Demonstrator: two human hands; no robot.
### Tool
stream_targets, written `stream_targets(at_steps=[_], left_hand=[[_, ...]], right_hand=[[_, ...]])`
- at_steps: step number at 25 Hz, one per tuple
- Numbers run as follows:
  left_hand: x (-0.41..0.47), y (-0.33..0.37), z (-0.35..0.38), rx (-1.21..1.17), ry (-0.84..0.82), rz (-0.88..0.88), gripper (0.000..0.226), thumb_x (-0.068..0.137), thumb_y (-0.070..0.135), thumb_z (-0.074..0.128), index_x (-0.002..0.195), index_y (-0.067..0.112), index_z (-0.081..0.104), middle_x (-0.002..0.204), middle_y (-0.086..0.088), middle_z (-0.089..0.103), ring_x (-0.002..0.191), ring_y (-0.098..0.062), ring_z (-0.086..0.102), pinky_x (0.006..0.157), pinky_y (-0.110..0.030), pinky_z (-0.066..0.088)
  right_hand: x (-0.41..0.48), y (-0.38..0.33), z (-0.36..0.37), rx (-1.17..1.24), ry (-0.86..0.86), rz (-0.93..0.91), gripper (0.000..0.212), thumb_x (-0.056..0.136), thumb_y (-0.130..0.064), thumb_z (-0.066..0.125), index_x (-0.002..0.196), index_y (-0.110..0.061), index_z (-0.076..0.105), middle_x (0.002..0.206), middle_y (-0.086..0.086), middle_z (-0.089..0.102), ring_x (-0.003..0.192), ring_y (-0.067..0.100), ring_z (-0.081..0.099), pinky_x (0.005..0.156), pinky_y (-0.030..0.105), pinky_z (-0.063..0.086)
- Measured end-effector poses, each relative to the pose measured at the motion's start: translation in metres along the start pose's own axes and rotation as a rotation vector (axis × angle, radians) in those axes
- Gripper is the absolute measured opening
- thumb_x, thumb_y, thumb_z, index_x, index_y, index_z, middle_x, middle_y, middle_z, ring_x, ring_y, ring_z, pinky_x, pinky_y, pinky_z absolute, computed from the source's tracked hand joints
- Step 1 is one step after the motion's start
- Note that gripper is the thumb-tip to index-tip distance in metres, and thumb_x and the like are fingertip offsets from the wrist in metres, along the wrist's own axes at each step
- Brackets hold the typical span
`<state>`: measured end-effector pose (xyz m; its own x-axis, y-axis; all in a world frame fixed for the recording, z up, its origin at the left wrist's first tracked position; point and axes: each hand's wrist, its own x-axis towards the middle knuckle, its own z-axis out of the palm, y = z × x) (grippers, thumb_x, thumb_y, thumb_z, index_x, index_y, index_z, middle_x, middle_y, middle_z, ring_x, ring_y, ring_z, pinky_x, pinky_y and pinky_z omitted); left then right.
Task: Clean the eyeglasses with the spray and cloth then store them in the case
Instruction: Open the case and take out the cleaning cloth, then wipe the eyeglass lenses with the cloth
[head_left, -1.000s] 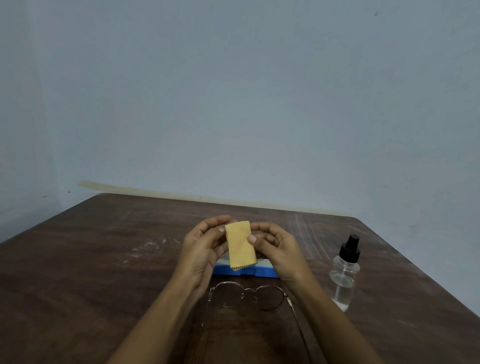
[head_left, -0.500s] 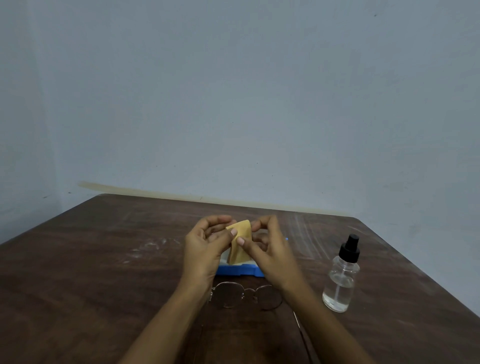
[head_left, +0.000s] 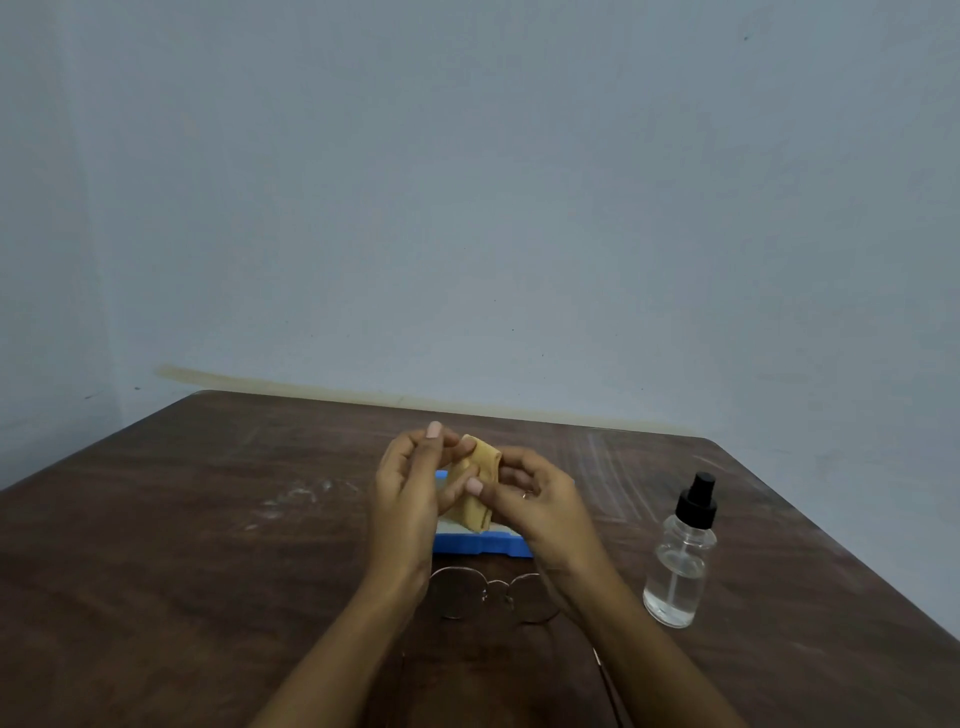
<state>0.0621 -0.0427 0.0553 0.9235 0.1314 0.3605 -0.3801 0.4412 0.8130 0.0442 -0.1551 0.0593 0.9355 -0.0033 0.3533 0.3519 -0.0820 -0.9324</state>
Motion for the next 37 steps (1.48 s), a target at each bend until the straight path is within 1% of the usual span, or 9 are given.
stream_targets(at_steps=[2, 5, 9, 12, 19, 23, 28, 34, 37], left_hand=[[0.000, 0.002, 0.000, -0.014, -0.025, 0.004, 0.018, 0.089, 0.021, 0.047, 0.079, 0.011, 0.059, 0.084, -0.004, 0.065, 0.084, -0.011, 0.068, 0.073, -0.030, 0.058], [0.000, 0.005, -0.007, 0.107, -0.058, 0.075, 0.012, 0.089, 0.016, 0.048, 0.083, 0.016, 0.058, 0.081, 0.002, 0.065, 0.074, -0.003, 0.067, 0.063, -0.023, 0.058], [0.005, 0.002, -0.035, 0.551, -0.207, 0.269, 0.022, 0.090, 0.013, 0.048, 0.084, 0.030, 0.060, 0.087, 0.015, 0.065, 0.080, 0.000, 0.060, 0.061, -0.023, 0.052], [0.004, -0.002, -0.055, 0.712, -0.318, 0.331, 0.021, 0.087, 0.017, 0.050, 0.082, 0.031, 0.064, 0.096, 0.014, 0.062, 0.083, -0.002, 0.059, 0.067, -0.019, 0.049], [-0.023, 0.002, -0.072, 0.851, -0.404, 0.382, 0.028, 0.080, 0.004, 0.054, 0.085, 0.029, 0.064, 0.096, 0.016, 0.059, 0.088, 0.003, 0.058, 0.071, -0.004, 0.041], [-0.032, 0.001, -0.088, 0.948, -0.421, 0.363, 0.058, 0.072, -0.011, 0.062, 0.080, 0.047, 0.057, 0.098, 0.020, 0.057, 0.085, 0.002, 0.056, 0.068, -0.002, 0.040], [-0.043, 0.001, -0.091, 1.008, -0.468, 0.335, 0.044, 0.069, -0.006, 0.069, 0.088, 0.033, 0.061, 0.092, 0.018, 0.063, 0.091, 0.005, 0.054, 0.067, -0.004, 0.042], [-0.047, 0.001, -0.091, 1.008, -0.499, 0.313, 0.036, 0.071, 0.002, 0.071, 0.091, 0.031, 0.065, 0.106, 0.029, 0.055, 0.092, 0.010, 0.055, 0.070, -0.006, 0.045], [-0.047, 0.001, -0.090, 1.026, -0.500, 0.311, 0.030, 0.071, 0.003, 0.071, 0.088, 0.027, 0.067, 0.096, 0.025, 0.062, 0.090, 0.012, 0.055, 0.071, -0.006, 0.045]], right_hand=[[0.001, 0.001, -0.002, 0.124, 0.037, 0.082, 0.022, 0.083, -0.006, 0.061, 0.105, -0.007, 0.061, 0.102, 0.014, 0.069, 0.096, 0.025, 0.066, 0.081, 0.035, 0.056], [0.002, 0.002, -0.006, 0.216, 0.093, 0.165, 0.016, 0.086, -0.005, 0.057, 0.101, -0.008, 0.061, 0.104, 0.014, 0.068, 0.097, 0.027, 0.065, 0.083, 0.042, 0.055], [-0.001, 0.003, -0.018, 0.253, 0.184, 0.185, 0.015, 0.087, -0.003, 0.055, 0.099, -0.008, 0.062, 0.089, 0.006, 0.068, 0.081, 0.016, 0.065, 0.070, 0.032, 0.057], [-0.013, 0.004, -0.030, 0.305, 0.233, 0.185, 0.015, 0.088, -0.001, 0.051, 0.089, -0.010, 0.064, 0.075, 0.001, 0.067, 0.064, 0.007, 0.064, 0.056, 0.020, 0.055], [-0.042, 0.012, -0.052, 0.440, 0.329, 0.148, 0.015, 0.089, -0.003, 0.050, 0.086, -0.008, 0.063, 0.065, -0.001, 0.067, 0.058, 0.007, 0.060, 0.049, 0.018, 0.050], [-0.054, 0.017, -0.054, 0.390, 0.351, 0.195, 0.021, 0.089, -0.003, 0.050, 0.079, -0.013, 0.065, 0.058, -0.004, 0.066, 0.050, 0.005, 0.057, 0.043, 0.017, 0.044], [-0.064, 0.009, -0.064, 0.320, 0.316, 0.291, 0.021, 0.089, 0.000, 0.045, 0.079, -0.011, 0.059, 0.044, -0.002, 0.062, 0.035, 0.007, 0.053, 0.033, 0.015, 0.040], [-0.069, 0.009, -0.068, 0.269, 0.150, 0.379, 0.015, 0.088, 0.000, 0.044, 0.092, -0.005, 0.059, 0.068, 0.014, 0.064, 0.045, 0.020, 0.061, 0.039, 0.025, 0.049], [-0.069, 0.011, -0.070, 0.267, 0.137, 0.390, 0.016, 0.088, 0.000, 0.045, 0.094, -0.004, 0.059, 0.071, 0.016, 0.064, 0.050, 0.020, 0.063, 0.043, 0.027, 0.052]])
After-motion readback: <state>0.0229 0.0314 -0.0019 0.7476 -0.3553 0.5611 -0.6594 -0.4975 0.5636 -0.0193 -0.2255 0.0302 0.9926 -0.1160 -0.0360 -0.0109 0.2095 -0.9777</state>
